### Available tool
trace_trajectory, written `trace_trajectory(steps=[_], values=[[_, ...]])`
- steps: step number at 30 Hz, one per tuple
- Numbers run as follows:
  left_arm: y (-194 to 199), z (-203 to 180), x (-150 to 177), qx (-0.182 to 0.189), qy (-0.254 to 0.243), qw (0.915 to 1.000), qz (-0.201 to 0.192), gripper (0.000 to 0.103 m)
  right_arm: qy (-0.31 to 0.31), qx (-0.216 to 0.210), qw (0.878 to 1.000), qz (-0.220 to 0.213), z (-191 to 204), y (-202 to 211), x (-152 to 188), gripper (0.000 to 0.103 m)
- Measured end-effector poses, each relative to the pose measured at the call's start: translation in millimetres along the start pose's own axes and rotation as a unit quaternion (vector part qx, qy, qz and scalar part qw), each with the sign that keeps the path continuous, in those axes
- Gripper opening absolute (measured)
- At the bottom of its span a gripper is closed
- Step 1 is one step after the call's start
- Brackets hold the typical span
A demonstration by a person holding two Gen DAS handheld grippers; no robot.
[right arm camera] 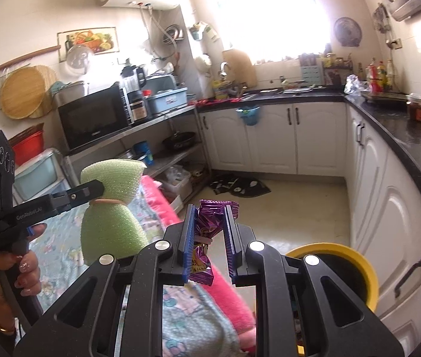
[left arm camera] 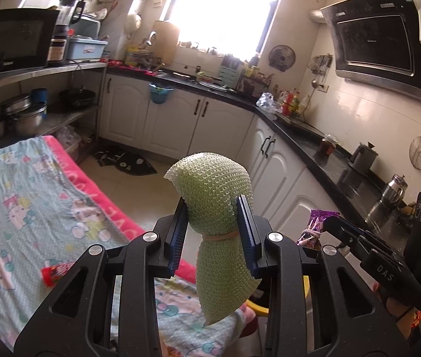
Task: Collect trash
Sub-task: 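Lift the green scrubber and purple wrappers and carry both over the yellow bin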
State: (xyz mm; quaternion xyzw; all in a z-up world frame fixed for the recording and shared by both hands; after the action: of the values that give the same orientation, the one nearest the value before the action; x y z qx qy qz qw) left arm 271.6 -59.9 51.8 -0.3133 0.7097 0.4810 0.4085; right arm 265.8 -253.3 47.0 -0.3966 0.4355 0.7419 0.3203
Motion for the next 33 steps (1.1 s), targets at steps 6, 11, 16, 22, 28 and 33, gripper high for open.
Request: trace_trajectory(steps=[6, 11, 16, 22, 28, 33], values=[[-11, -18, -3, 0.011, -0.013, 0.9999, 0.003, 0.026, -0.012, 0.024, 1.0, -0.013, -24, 10, -8, 0.018], [-19, -31, -6, 0.019, -0.024, 0.9995, 0.004, 0.026, -0.019, 0.042, 0.999, -0.022, -41, 18, -11, 0.018], [-31, -48, -6, 0.03, -0.029, 0.9991, 0.008, 0.026, -0.02, 0.059, 0.998, -0.027, -54, 23, -11, 0.018], [-49, -64, 1, 0.037, -0.036, 0.9985, 0.018, 0.026, -0.026, 0.086, 0.995, -0.033, -72, 26, -9, 0.018], [-69, -76, 10, 0.041, -0.039, 0.9978, 0.034, 0.026, -0.037, 0.11, 0.993, -0.029, -94, 24, -2, 0.018], [-85, -86, 18, 0.044, -0.047, 0.997, 0.044, 0.027, -0.036, 0.132, 0.99, -0.026, -106, 20, 3, 0.018]])
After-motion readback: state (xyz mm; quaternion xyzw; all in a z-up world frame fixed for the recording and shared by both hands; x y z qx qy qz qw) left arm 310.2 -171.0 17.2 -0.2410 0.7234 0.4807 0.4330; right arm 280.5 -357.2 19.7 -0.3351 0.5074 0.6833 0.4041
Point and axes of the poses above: each gripper's, at about its wrist camera, not at the fingertips, and y roughly against the way its jaws point, z to its left, x to its underside, the point moved 8 cm from there along -y, roughly the way its jaws point, and after that the axes turned 7 degrees about -y, right-handed, at the moved point
